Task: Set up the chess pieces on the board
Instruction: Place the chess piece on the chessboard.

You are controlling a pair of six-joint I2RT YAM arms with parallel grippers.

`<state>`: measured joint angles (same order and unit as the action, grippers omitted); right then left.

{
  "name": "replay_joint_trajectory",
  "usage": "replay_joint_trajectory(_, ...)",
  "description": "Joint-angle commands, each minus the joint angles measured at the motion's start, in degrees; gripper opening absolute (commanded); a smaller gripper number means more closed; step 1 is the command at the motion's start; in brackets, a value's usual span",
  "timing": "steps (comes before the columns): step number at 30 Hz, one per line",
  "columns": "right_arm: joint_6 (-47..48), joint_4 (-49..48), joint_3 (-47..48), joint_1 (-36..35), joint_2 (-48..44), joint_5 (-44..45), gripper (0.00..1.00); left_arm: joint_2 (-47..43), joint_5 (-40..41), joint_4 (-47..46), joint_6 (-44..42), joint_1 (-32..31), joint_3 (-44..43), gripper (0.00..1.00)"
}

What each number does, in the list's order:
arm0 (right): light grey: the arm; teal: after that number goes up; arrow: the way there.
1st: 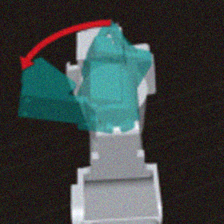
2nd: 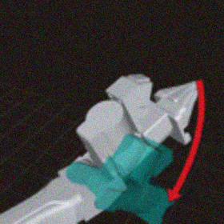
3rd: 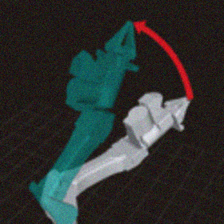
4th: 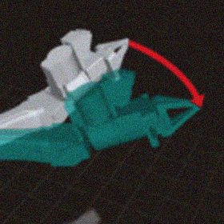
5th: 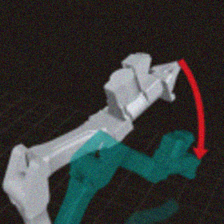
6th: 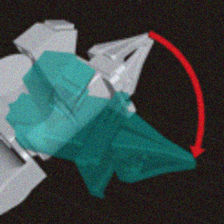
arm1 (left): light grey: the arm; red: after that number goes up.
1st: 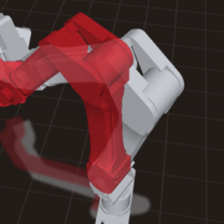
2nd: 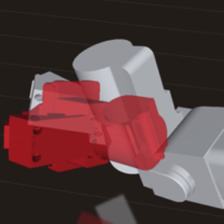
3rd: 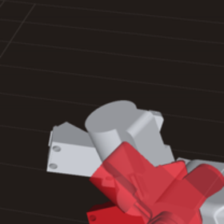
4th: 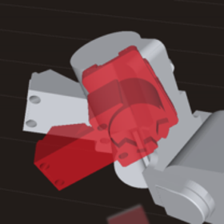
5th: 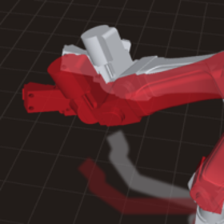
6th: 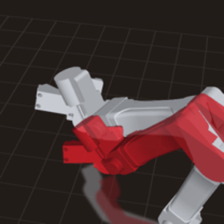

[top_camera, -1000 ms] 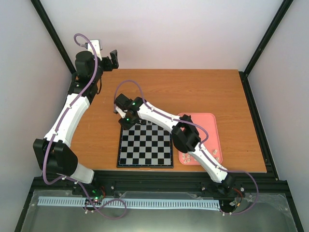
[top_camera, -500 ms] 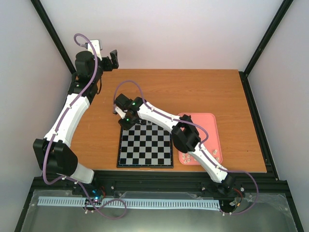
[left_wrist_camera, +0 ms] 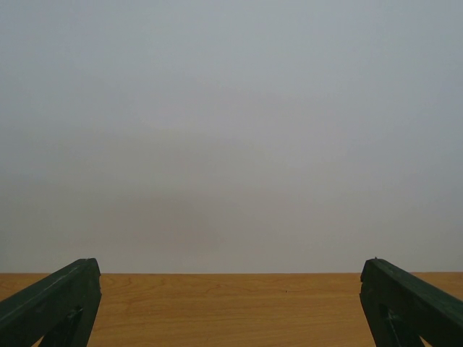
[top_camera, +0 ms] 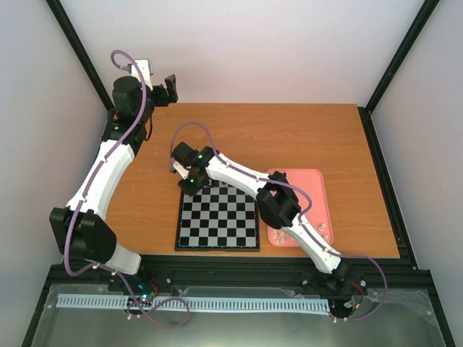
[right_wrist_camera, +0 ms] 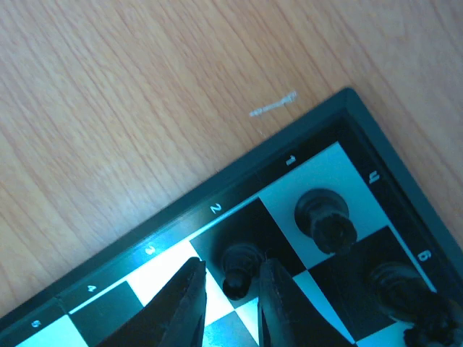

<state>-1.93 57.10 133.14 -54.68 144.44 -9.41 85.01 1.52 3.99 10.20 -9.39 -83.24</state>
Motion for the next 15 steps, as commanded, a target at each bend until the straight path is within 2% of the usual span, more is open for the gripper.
replay_joint_trajectory(1, -0.2, -1.3, -3.3, -0.7, -3.7, 2.1, 0.28, 0.1, -0.2, -1.3, -1.0, -0.1, -0.2, 1.00)
replay_joint_trajectory(15, 0.8, -1.7, -6.7, -0.8, -8.9, 2.5, 0.31, 0.3, 0.0, -1.2, -1.1, -0.1, -0.5, 1.00)
